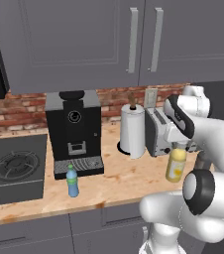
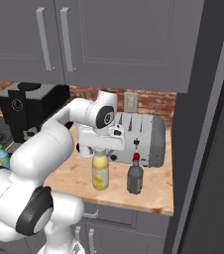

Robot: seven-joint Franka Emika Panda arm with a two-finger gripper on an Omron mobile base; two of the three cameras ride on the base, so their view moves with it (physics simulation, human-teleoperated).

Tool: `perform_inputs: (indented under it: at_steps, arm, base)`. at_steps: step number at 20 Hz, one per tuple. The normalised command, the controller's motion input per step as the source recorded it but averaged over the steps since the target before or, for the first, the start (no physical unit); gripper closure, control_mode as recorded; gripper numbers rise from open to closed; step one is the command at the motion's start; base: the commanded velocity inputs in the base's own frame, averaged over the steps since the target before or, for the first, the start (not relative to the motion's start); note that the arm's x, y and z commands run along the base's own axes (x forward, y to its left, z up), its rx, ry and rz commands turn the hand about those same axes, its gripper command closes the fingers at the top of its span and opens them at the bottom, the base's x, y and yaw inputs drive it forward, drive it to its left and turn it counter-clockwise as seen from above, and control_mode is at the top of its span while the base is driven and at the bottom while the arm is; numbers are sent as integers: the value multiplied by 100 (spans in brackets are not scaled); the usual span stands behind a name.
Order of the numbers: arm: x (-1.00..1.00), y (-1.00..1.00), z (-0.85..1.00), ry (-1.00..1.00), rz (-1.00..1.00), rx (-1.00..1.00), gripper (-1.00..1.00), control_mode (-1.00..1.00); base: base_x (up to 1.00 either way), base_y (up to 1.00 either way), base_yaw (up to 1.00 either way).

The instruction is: Place the drinks on the dining counter in a tight cluster.

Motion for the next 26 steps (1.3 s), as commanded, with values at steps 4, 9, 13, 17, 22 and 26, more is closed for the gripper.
perform_inputs:
  at_steps: [4, 9, 13, 17, 22, 26]
  arm:
    - [0, 0, 0, 0, 0, 0, 100, -100]
    - [-28, 0, 10, -1, 0, 0, 100, -100]
    - [-92, 0, 61, -12, 0, 6, 100, -100]
    - [-84, 1, 70, -15, 0, 8, 100, -100]
    - [-32, 31, 81, -10, 0, 3, 100, -100]
    - [-20, 49, 71, -9, 0, 0, 100, -100]
  base:
    - [0, 0, 0]
    - [0, 0, 0]
    - [0, 0, 0]
    - [0, 0, 0]
    - [0, 0, 0]
    - [0, 0, 0]
